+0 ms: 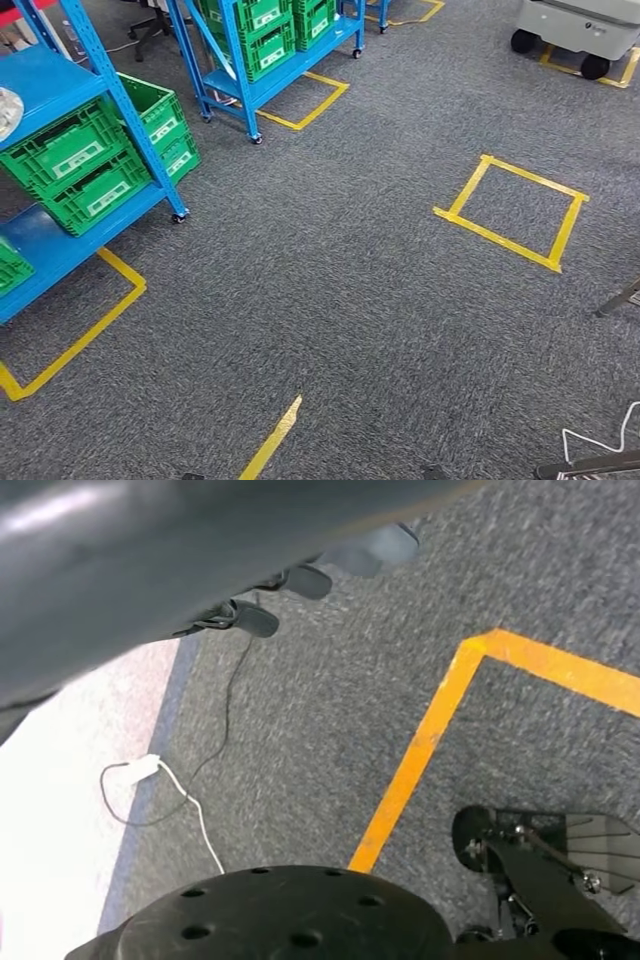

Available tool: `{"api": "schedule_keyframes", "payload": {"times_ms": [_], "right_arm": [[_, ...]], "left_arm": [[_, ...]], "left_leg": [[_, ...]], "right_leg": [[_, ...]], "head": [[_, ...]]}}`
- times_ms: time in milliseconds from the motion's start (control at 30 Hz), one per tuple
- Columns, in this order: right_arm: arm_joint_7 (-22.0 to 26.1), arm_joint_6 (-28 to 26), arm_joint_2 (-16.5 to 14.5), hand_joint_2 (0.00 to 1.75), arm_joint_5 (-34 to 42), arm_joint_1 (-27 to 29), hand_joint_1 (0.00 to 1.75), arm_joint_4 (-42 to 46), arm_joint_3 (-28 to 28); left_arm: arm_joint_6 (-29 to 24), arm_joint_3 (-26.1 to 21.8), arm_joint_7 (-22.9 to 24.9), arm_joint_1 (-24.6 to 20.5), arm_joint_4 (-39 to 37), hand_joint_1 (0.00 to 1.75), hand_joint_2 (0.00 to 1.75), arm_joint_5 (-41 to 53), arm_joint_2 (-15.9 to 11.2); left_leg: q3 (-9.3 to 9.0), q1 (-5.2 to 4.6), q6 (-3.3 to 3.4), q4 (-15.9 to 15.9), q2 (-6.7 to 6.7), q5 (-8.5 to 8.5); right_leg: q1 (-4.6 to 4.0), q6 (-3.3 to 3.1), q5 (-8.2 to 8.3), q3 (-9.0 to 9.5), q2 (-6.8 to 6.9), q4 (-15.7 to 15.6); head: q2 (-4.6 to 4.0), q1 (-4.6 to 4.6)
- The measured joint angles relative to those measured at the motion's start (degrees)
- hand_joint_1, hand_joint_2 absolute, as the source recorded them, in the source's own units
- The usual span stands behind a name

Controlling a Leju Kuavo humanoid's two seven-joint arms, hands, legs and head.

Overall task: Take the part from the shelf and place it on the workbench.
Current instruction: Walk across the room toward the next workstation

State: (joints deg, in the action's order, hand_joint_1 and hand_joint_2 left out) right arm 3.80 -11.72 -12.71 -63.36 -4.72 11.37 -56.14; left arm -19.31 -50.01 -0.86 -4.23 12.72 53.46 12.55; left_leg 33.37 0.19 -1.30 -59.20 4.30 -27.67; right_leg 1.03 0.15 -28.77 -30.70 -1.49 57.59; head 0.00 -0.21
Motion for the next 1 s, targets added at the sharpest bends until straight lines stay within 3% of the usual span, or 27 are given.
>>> {"api": "schedule_keyframes", "payload": {"times_ms": [67,100,133,167,200,233,300,367,433,500,567,600,633,667,700,733,800,867,900,933,967,1000], "right_arm": [[0.04,0.03,0.01,0.00,-0.02,0.09,0.00,0.00,-0.04],[0.05,0.04,0.02,0.00,-0.04,0.16,0.00,0.00,-0.10],[0.05,0.04,0.04,0.00,-0.08,0.22,0.00,0.00,-0.17],[0.05,0.04,0.05,0.00,-0.14,0.23,0.00,0.00,-0.25],[0.05,0.04,0.07,0.00,-0.21,0.19,0.00,0.00,-0.31],[0.05,0.04,0.08,0.00,-0.31,0.13,0.00,0.00,-0.32],[0.09,-0.07,0.08,0.00,-0.70,0.07,0.00,0.00,-0.32],[0.11,-0.39,0.08,0.00,-1.34,0.07,0.00,0.00,-0.31],[0.02,-0.82,0.08,0.00,-2.05,-0.06,0.00,0.00,-0.25],[-0.07,-1.13,0.08,0.00,-2.54,-0.20,0.00,0.00,-0.07],[-0.09,-1.26,0.08,0.00,-2.68,-0.12,0.00,0.00,0.12],[-0.11,-1.28,0.08,0.00,-2.69,-0.03,0.00,0.00,0.18],[-0.14,-1.28,0.08,0.00,-2.70,0.08,0.00,0.00,0.21],[-0.18,-1.29,0.08,0.00,-2.70,0.16,0.00,0.00,0.24],[-0.21,-1.29,0.08,0.00,-2.72,0.20,0.00,0.00,0.25],[-0.23,-1.30,0.08,0.00,-2.73,0.21,0.00,0.00,0.26],[-0.24,-1.31,0.08,0.00,-2.74,0.20,0.00,-0.01,0.28],[-0.25,-1.42,0.08,0.00,-2.78,0.21,0.00,-0.02,0.29],[-0.26,-1.46,0.09,0.00,-2.83,0.21,0.00,-0.02,0.30],[-0.26,-1.50,0.06,0.00,-2.89,0.19,0.00,-0.02,0.31],[-0.24,-1.49,0.01,0.00,-2.98,0.16,0.00,-0.02,0.33],[-0.18,-1.45,-0.06,0.00,-3.09,0.14,0.00,-0.02,0.37]], "left_arm": [[-0.07,0.00,-0.01,-0.14,0.00,0.00,0.00,0.05,0.06],[-0.07,0.00,-0.01,-0.18,-0.01,0.00,0.00,0.05,0.06],[-0.07,0.00,-0.01,-0.14,-0.01,0.00,0.00,0.05,0.06],[-0.08,0.00,-0.01,-0.07,-0.02,0.00,0.00,0.05,0.05],[-0.08,0.00,0.01,0.00,-0.02,0.00,0.00,0.05,0.04],[-0.09,0.00,0.04,0.04,-0.02,0.00,0.00,0.07,0.03],[-0.15,0.00,0.13,-0.06,-0.02,0.00,0.00,0.09,0.00],[-0.24,0.00,0.25,-0.26,-0.02,0.00,0.00,0.08,-0.02],[-0.32,-0.01,0.42,-0.16,-0.02,0.00,0.00,0.05,-0.10],[-0.43,-0.03,0.60,0.07,-0.02,0.00,0.00,0.02,-0.21],[-0.51,-0.04,0.70,-0.01,-0.02,0.00,0.00,0.01,-0.20],[-0.53,-0.04,0.72,-0.06,-0.02,0.00,0.00,0.01,-0.18],[-0.52,-0.04,0.75,-0.05,-0.02,0.00,0.00,0.01,-0.17],[-0.52,-0.04,0.79,0.00,-0.02,0.00,0.00,0.01,-0.16],[-0.52,-0.04,0.82,0.06,-0.02,0.00,0.00,0.01,-0.19],[-0.52,-0.04,0.84,0.08,-0.02,0.00,0.00,0.01,-0.19],[-0.52,-0.04,0.84,0.02,-0.02,0.00,0.00,0.01,-0.20],[-0.54,-0.04,0.85,-0.06,-0.02,0.00,0.00,0.01,-0.23],[-0.56,-0.04,0.89,-0.05,-0.02,0.00,0.00,0.02,-0.26],[-0.62,-0.04,0.96,0.02,-0.02,0.00,0.00,0.02,-0.30],[-0.68,-0.04,1.06,0.11,-0.02,0.00,0.00,0.03,-0.33],[-0.76,-0.04,1.20,0.14,-0.02,0.00,0.00,0.04,-0.36]], "left_leg": [[3.16,-0.01,-0.48,-6.59,-2.60,-3.49],[5.09,0.06,-0.63,-10.49,-3.28,-5.11],[6.51,0.12,-0.69,-13.35,-3.62,-5.93],[7.02,0.16,-0.65,-14.31,-3.79,-5.64],[6.37,0.15,-0.50,-12.97,-3.94,-4.25],[4.70,0.08,-0.20,-9.72,-4.33,-2.17],[0.78,-0.47,0.69,-2.06,-6.56,0.93],[-0.85,-0.98,1.33,1.47,-8.02,1.38],[-0.85,-0.93,1.70,1.99,-7.03,1.39],[-1.10,-0.59,2.24,2.57,-5.78,1.72],[-1.19,-0.37,2.61,2.81,-4.48,1.91],[-1.14,-0.36,2.69,2.79,-3.76,1.92],[-1.14,-0.36,2.72,2.77,-3.00,1.91],[-1.19,-0.36,2.72,2.74,-2.21,1.90],[-1.27,-0.33,2.68,2.71,-1.37,1.87],[-1.39,-0.29,2.59,2.65,-0.53,1.82],[-1.39,-0.25,2.12,2.34,1.01,1.62],[-0.90,-0.17,1.37,2.05,2.39,1.68],[-0.61,-0.08,0.97,1.96,3.09,1.81],[-0.40,0.09,0.60,1.99,3.73,1.93],[-0.20,0.13,0.28,1.73,3.31,1.77],[0.29,0.07,-0.02,0.74,2.01,1.12]], "right_leg": [[-0.04,-0.52,-0.09,0.07,1.34,-0.10],[-0.12,-0.64,-0.16,0.08,2.07,-0.09],[-0.20,-0.73,-0.25,0.10,2.78,-0.08],[-0.28,-0.78,-0.33,0.16,3.43,-0.08],[-0.37,-0.77,-0.43,0.28,4.02,-0.08],[-0.45,-0.74,-0.58,0.47,4.60,-0.08],[-0.75,-0.48,-0.96,0.89,5.66,-0.02],[-1.06,-0.07,-1.30,1.06,6.80,0.01],[-1.13,0.44,-1.58,1.23,7.86,-0.12],[-0.98,1.01,-3.01,0.71,6.23,1.51],[-0.76,1.39,-6.35,-2.14,3.13,7.70],[-0.69,1.49,-8.03,-4.18,2.26,11.80],[-0.64,1.57,-8.97,-5.96,1.89,15.05],[-0.59,1.63,-8.75,-6.98,1.75,16.46],[-0.50,1.68,-7.31,-6.91,1.64,15.50],[-0.34,1.72,-4.98,-5.77,1.31,12.39],[0.23,1.84,-1.13,-2.50,-1.63,4.51],[0.54,1.72,-0.23,-0.73,-4.28,0.90],[0.47,1.48,-0.36,-0.56,-4.43,0.76],[0.41,1.18,-0.31,-0.47,-3.70,0.83],[0.38,0.84,-0.27,-0.39,-2.96,0.75],[0.39,0.46,-0.25,-0.28,-2.13,0.65]], "head": [[0.00,-0.39],[0.00,-0.44],[0.00,-0.41],[0.00,-0.43],[0.00,-0.44],[0.00,-0.43],[0.00,-0.46],[0.00,-0.45],[0.00,-0.41],[0.00,-0.14],[0.00,0.23],[0.00,0.29],[0.00,0.32],[0.00,0.31],[0.00,0.31],[0.00,0.30],[0.00,0.39],[0.00,0.43],[0.00,0.41],[0.00,0.40],[0.00,0.38],[0.00,0.13]]}}
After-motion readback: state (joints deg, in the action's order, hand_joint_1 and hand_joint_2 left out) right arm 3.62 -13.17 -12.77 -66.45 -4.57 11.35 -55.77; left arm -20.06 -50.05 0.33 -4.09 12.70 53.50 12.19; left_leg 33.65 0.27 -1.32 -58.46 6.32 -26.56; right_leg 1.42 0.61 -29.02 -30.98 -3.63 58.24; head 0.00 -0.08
